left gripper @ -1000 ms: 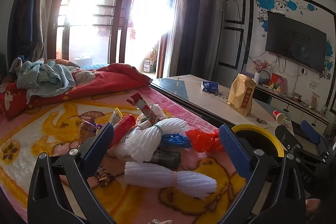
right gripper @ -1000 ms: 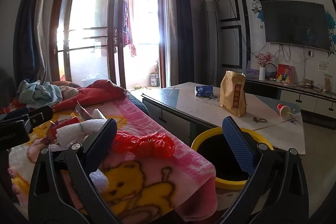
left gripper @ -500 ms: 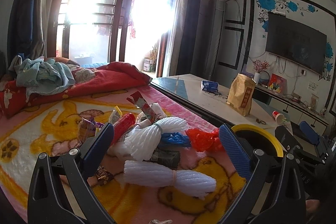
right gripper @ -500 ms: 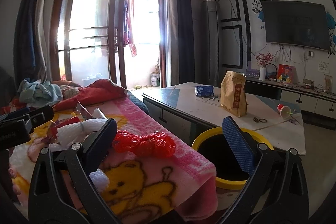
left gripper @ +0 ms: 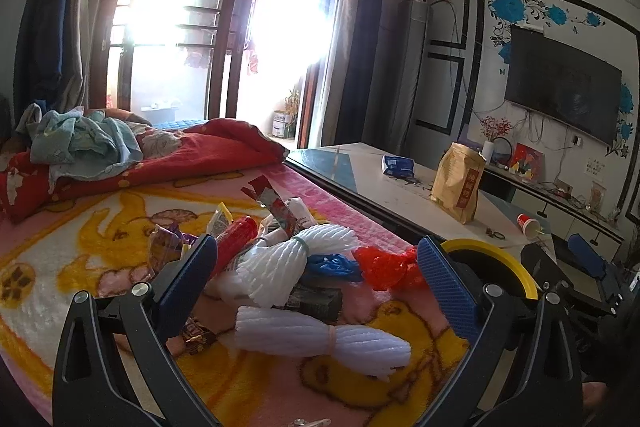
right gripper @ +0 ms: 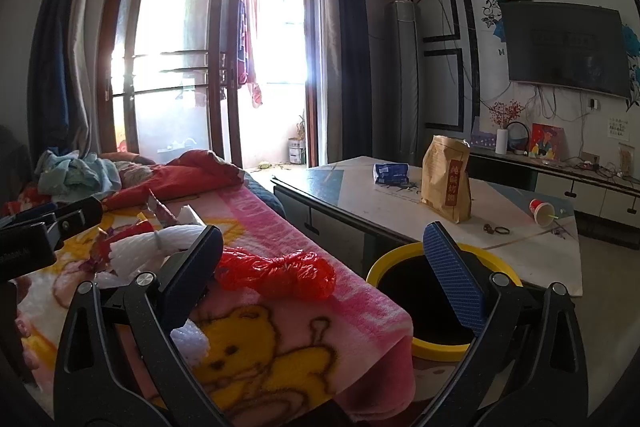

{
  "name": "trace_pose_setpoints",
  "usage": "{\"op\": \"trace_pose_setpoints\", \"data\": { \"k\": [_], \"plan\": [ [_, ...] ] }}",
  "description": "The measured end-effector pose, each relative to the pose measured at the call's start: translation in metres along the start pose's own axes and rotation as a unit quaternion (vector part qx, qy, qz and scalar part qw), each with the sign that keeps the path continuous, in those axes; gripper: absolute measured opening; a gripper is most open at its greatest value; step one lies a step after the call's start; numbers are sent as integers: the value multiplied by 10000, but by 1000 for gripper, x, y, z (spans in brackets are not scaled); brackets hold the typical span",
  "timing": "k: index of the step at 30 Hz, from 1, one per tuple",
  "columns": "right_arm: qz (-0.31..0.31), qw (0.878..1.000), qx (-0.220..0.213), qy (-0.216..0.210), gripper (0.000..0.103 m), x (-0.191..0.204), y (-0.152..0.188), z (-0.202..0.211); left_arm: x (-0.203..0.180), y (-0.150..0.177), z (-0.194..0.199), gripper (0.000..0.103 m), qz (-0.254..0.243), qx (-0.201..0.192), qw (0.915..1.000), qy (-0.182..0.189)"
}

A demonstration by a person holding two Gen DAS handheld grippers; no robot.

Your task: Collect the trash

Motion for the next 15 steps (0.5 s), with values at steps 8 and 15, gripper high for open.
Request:
{"op": "trace_pose_setpoints", "data": {
  "k": [8,15],
  "plan": [
    [30,10000,24,-53,92,3,1,0,-4,-3,-8,97,28,116,9999,93],
    [106,9994,115,-306,92,13,0,-7,16,-11,-21,97,241,151,9996,-81]
  ]
}}
Point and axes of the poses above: each gripper's, at about its wrist camera, not at the fingertips, and z roughly against the way its jaws point, x to its left, y to its underside, the point moved 3 cm from there along -z, roughly the way its jaws point, and after that the axes turned 1 degree about -y, right-handed, at the moved point
